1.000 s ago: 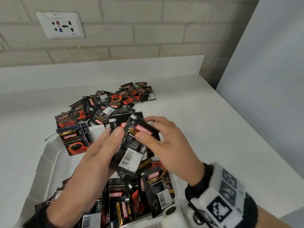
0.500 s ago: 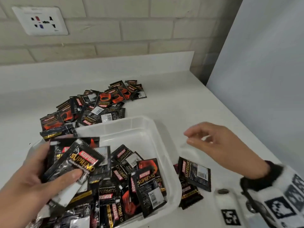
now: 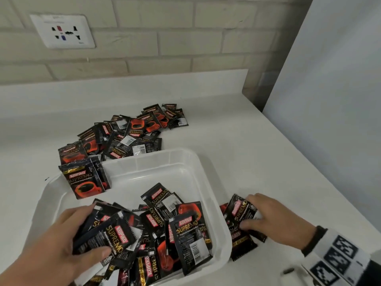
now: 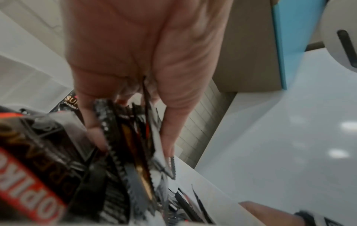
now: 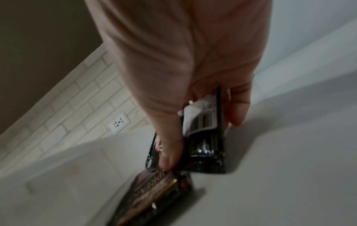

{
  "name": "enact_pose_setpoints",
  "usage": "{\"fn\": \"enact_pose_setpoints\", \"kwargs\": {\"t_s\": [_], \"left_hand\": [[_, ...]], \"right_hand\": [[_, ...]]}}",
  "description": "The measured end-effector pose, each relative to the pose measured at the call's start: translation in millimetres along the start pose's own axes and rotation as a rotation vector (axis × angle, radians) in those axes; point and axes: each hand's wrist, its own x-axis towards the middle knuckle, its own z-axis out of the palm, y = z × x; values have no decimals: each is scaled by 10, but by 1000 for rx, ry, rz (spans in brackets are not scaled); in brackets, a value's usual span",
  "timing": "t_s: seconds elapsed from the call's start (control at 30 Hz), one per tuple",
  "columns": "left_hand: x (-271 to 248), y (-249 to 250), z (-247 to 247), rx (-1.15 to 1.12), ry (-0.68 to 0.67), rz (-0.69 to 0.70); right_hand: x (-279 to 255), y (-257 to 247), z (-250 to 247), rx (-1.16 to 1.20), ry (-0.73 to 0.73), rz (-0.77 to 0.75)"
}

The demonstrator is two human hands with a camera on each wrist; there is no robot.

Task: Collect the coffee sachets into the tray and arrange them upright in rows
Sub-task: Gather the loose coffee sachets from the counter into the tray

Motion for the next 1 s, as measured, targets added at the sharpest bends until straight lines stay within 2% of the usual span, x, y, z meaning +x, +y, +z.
{"fn": "enact_pose_setpoints", "kwargs": {"t_s": [0.13, 0.2, 0.3, 0.53, 0.67, 0.77, 0.83, 0.9, 0.97, 1.0], "left_hand": [[-11, 66, 8, 274, 50, 31], [-16, 52, 16, 356, 66, 7], [-29, 20, 23, 456, 111, 44], [-56, 25, 44, 504, 52, 29], [-66, 38, 72, 508, -9, 35], [-87, 75, 64, 544, -27, 47], [-118, 99, 36, 532, -4, 40], [-132, 122, 8, 508, 31, 36], [-145, 134, 5, 522, 48, 53], [-141, 145, 2, 532, 46, 57]], "right_hand": [[-24, 15, -45, 106, 80, -53], [-57, -25, -6, 83, 13, -100], [-72, -138, 120, -40, -92, -161], [41, -202, 257, -188, 63, -199], [69, -252, 252, 29, 31, -137], [79, -195, 145, 90, -2, -121], [80, -144, -39, 91, 83, -107], [49, -149, -293, 108, 257, -100], [-10, -263, -538, 178, 399, -149], [-46, -343, -621, 231, 426, -185]]}}
